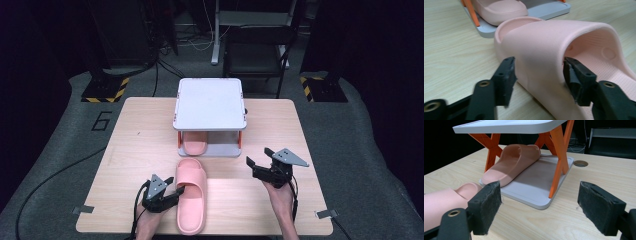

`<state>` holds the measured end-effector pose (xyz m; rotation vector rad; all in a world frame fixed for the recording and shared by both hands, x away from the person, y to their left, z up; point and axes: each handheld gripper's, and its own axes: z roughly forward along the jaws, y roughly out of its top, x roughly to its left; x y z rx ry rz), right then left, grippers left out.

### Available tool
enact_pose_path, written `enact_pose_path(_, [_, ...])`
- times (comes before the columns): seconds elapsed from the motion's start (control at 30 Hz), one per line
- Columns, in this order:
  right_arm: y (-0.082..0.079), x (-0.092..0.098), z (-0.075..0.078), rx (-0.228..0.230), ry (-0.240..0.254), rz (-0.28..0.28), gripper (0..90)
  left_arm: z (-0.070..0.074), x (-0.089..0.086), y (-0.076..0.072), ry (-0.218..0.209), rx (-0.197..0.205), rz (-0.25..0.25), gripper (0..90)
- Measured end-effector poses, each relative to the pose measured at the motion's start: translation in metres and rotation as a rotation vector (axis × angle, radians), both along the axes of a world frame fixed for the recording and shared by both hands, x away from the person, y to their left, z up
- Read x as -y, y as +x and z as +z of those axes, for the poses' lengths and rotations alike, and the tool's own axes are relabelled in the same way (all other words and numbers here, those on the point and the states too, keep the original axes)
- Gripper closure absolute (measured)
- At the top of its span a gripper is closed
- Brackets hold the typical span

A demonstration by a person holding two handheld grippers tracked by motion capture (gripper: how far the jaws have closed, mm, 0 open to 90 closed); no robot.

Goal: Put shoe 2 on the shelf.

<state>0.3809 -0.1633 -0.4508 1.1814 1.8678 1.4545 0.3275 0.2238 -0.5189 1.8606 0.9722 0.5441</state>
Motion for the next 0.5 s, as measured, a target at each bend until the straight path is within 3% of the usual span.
enact_pose_path(0.13, [0.002,-0.002,0.002,0.011,-0.006,0.006,18.4,0.002,0.001,-0.002,0.005,-0.002,-0.012,53.9])
enact_pose_path(0.2, [0.003,-0.003,0.004,0.013,-0.011,0.012,18.4,0.002,-0.001,-0.003,0.019,0.007,0.009,62.2])
enact_pose_path(0.23, [0.004,-0.004,0.005,0.015,-0.013,0.011,18.4,0.001,-0.001,-0.003,0.004,0.018,0.023,65.5])
enact_pose_path(0.27, [0.005,-0.004,0.006,0.015,-0.019,0.017,18.4,0.001,0.0,-0.004,-0.02,0.004,0.039,67.4])
enact_pose_path(0.5, [0.013,-0.008,0.012,0.019,-0.027,0.024,18.2,0.003,0.0,-0.005,-0.032,0.018,0.072,80.6])
